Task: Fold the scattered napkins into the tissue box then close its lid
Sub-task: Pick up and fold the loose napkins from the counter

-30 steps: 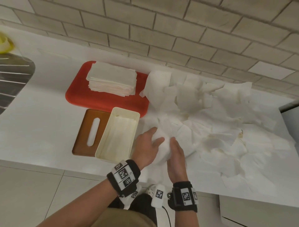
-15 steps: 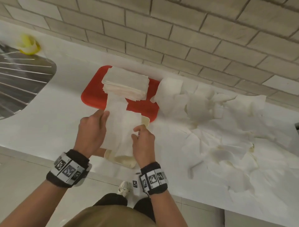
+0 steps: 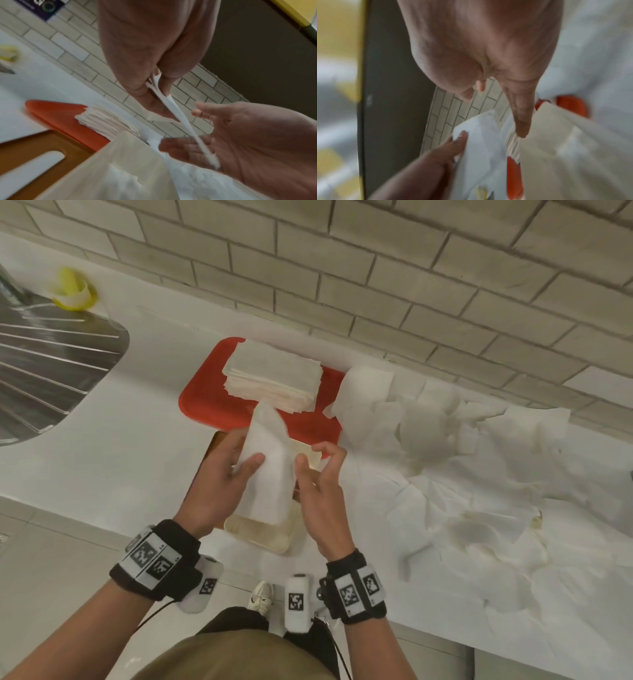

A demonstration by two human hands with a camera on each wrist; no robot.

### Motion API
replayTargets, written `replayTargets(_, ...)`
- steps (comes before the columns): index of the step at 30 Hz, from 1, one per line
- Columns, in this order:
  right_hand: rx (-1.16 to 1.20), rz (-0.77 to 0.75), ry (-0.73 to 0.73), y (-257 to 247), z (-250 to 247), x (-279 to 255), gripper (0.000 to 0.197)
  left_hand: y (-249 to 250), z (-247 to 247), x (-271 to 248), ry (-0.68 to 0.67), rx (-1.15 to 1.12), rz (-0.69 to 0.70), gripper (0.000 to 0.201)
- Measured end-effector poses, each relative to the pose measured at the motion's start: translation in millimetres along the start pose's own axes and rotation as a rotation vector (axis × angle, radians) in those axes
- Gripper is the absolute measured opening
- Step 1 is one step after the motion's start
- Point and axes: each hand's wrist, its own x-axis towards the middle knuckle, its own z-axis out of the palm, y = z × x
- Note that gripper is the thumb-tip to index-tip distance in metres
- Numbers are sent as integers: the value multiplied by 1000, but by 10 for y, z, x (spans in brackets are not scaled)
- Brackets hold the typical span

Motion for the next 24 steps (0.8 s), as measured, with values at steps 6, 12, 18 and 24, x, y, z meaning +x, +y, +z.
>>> replayTargets(6, -396, -22, 75, 341, 160, 32, 26, -236, 202, 56, 57, 522, 82, 60)
replayTargets(12, -812, 84, -221, 325, 603, 210, 31, -493, 199, 65, 17, 955, 97, 62)
replayTargets(18, -755, 19, -113, 118, 152, 155, 38, -419, 298, 29, 8, 990, 88, 50)
replayTargets(24, -1138, -41, -276, 537, -1560, -8, 69, 77, 883, -159, -25, 823, 334, 33)
